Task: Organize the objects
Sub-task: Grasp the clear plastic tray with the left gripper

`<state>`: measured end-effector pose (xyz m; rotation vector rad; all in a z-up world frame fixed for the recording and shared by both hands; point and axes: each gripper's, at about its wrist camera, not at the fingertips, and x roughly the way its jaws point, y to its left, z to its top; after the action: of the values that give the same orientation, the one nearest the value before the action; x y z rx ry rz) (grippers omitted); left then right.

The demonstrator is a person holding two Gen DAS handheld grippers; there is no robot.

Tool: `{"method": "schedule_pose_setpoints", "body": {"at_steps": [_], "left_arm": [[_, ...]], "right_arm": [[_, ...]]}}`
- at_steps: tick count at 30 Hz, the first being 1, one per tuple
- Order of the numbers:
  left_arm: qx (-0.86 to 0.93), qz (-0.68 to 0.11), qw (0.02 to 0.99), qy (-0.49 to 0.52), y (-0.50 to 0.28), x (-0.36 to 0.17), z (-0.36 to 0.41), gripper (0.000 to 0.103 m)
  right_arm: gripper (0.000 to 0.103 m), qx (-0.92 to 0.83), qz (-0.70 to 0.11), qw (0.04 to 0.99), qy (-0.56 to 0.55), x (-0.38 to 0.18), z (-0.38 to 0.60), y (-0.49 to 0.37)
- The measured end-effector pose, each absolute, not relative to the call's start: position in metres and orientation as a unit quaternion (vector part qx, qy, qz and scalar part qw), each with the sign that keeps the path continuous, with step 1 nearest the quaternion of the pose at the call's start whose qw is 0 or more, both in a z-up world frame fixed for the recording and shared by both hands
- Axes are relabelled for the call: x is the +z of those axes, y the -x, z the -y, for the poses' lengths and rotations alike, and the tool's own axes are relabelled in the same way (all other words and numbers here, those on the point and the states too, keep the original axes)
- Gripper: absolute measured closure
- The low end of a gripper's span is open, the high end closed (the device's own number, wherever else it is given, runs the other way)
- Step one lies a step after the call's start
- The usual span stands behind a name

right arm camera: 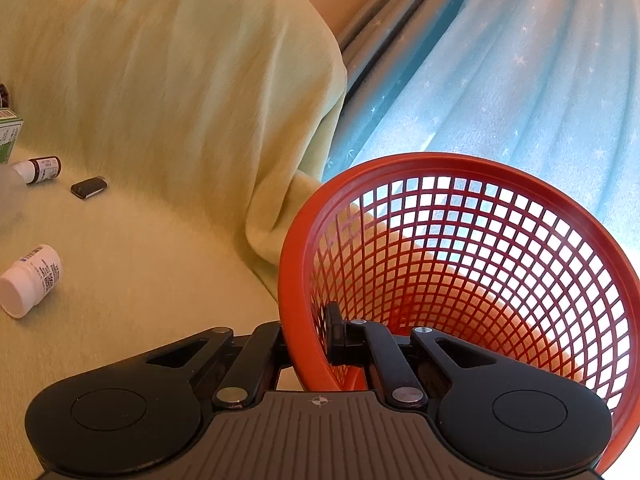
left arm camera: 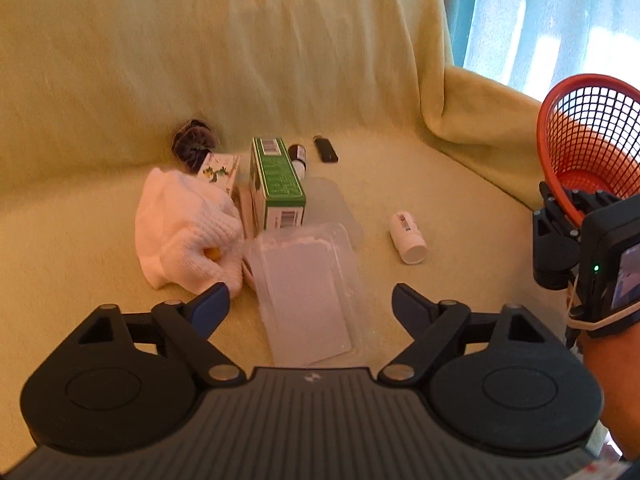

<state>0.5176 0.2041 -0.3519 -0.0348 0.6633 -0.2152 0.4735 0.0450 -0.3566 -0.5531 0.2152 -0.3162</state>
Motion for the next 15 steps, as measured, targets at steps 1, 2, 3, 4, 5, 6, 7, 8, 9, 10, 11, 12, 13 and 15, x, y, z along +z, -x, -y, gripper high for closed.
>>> {"method": "schedule_pose_setpoints", "body": {"at_steps": [1,2,3,4,5,6,7,8,9,10,11,12,13,15], "left_arm": [[-0.101,-0.328,0.939,0.013,-0.5185,-0.354,-0.2024,0.025],[-0.1,-0.33,0.939,0.006,-0.5186,-0.3554,-0.2009,0.029],[-0.1,-0.333,0.937,0.001,-0.5191,-0.3564,-0.2002,0.032],[-0.102,-0.335,0.937,-0.005,-0.5194,-0.3569,-0.2,0.033],[-0.107,-0.336,0.936,-0.01,-0.5198,-0.3571,-0.2004,0.034],[-0.114,-0.338,0.934,-0.016,-0.5203,-0.3569,-0.2011,0.039],[-0.12,-0.341,0.932,-0.023,-0.5212,-0.3564,-0.2012,0.041],[-0.126,-0.342,0.931,-0.034,-0.522,-0.3558,-0.2013,0.041],[-0.135,-0.342,0.929,-0.046,-0.5226,-0.3553,-0.2015,0.041],[-0.145,-0.342,0.927,-0.057,-0.5232,-0.3546,-0.202,0.041],[-0.157,-0.341,0.924,-0.066,-0.524,-0.354,-0.2022,0.042],[-0.167,-0.341,0.922,-0.078,-0.5248,-0.3538,-0.2026,0.042],[-0.179,-0.342,0.918,-0.09,-0.5257,-0.3541,-0.2028,0.042],[-0.201,-0.34,0.912,-0.111,-0.5262,-0.3535,-0.2043,0.041]], "right_arm": [[0.102,-0.155,-0.106,0.944,0.271,-0.3558,-0.0444,-0.4737],[0.102,-0.154,-0.106,0.945,0.27,-0.3556,-0.0442,-0.4737],[0.102,-0.154,-0.107,0.945,0.269,-0.3556,-0.0439,-0.4739],[0.102,-0.153,-0.107,0.945,0.269,-0.3556,-0.044,-0.4737],[0.102,-0.152,-0.107,0.945,0.268,-0.3556,-0.0445,-0.4731],[0.102,-0.152,-0.108,0.945,0.268,-0.3553,-0.0443,-0.4733],[0.102,-0.152,-0.108,0.945,0.268,-0.3552,-0.0444,-0.4733],[0.102,-0.152,-0.107,0.945,0.268,-0.3551,-0.0443,-0.473],[0.102,-0.152,-0.107,0.946,0.267,-0.3547,-0.0439,-0.4729],[0.102,-0.152,-0.107,0.946,0.267,-0.3545,-0.0437,-0.4727],[0.102,-0.151,-0.107,0.946,0.266,-0.3544,-0.0437,-0.4721],[0.102,-0.151,-0.107,0.946,0.265,-0.3542,-0.0436,-0.472],[0.102,-0.151,-0.107,0.946,0.265,-0.3547,-0.0439,-0.4717],[0.102,-0.151,-0.107,0.946,0.266,-0.3548,-0.0442,-0.4712]]}}
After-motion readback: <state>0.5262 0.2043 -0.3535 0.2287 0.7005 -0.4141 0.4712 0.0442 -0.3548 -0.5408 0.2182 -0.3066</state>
